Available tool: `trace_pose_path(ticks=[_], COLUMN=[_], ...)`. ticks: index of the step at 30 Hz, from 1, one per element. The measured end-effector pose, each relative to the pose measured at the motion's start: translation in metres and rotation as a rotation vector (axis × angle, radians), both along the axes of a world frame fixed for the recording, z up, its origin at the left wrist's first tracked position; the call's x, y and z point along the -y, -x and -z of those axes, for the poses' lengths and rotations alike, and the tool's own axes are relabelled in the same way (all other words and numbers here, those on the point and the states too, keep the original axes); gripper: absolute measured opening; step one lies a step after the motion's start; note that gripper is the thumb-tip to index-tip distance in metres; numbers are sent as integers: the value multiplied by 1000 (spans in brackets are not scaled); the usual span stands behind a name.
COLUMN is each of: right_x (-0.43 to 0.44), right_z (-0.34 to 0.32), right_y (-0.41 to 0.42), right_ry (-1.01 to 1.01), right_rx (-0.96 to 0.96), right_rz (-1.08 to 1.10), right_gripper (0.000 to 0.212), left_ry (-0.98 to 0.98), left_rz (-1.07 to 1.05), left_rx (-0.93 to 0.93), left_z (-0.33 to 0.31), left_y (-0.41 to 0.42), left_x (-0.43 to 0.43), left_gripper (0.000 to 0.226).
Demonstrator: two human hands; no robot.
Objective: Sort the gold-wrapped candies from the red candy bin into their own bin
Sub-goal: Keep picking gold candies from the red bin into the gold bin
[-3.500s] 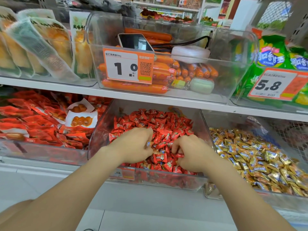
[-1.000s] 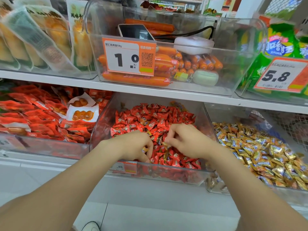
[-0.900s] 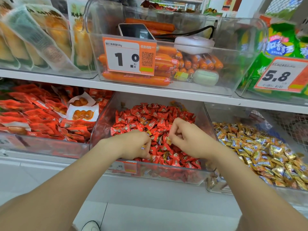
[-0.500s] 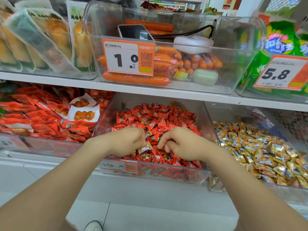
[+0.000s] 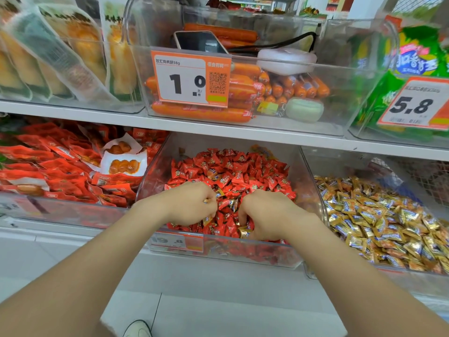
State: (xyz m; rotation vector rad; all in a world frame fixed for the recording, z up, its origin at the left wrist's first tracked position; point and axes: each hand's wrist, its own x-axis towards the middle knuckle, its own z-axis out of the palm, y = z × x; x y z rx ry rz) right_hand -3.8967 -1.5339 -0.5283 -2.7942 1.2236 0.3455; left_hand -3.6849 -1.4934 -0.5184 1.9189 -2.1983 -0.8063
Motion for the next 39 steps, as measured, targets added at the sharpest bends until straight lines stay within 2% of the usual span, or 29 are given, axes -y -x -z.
trace_pose_path(ticks=[3, 9, 12, 15, 17, 20, 22, 25, 26, 30, 33, 35, 37, 38, 39], right_x=[-2, -3, -3, -4, -6, -10, -10, -11, -11, -13, -13, -14, -15, -14, -13], right_z=[5, 6, -2, -7, -7, -14, -19, -22, -22, -21, -24, -24, -20, -17, -14], right_y=[-3, 1, 9, 18, 20, 21, 20, 14, 11, -1, -5, -6, -4, -2, -1], right_ry=[33, 41, -7, -109, -186, -315, -378, -506, -546, -636, -662, -631, -570, -561, -569], right_rx=[-3, 90, 241, 391, 495, 694, 759, 778, 767, 738, 685, 654, 657, 663, 669], right_rz=[-24, -3, 64, 132, 145, 197, 230, 243, 249, 356, 458, 448, 396, 363, 335], right_gripper=[27, 15, 21, 24, 23, 25, 26, 15, 17, 38, 36, 41, 53, 52, 43], left_ry=[39, 4, -4, -9, -27, -52, -72, -121, -134, -179, -165, -139, -90, -57, -16], left_rz=[-21, -56, -65, -97, -129, -167, -149, -43, 8, 89, 110, 133, 140, 134, 129], left_rx=[26, -85, -118, -130, -127, -131, -131, -144, -137, -25, 35, 79, 150, 187, 223], left_z=[1, -4, -5, -5, -5, -6, -6, -5, -5, 1, 8, 9, 11, 12, 14], left_y=[0, 3, 1, -3, -4, -7, -10, -15, -17, -19, -15, -8, -2, 0, 2], left_x=[0, -2, -3, -4, -4, -5, -5, -7, -7, -6, -2, -1, 1, 3, 4], left_gripper=[49, 28, 31, 53, 59, 50, 42, 15, 12, 19, 14, 13, 25, 30, 31])
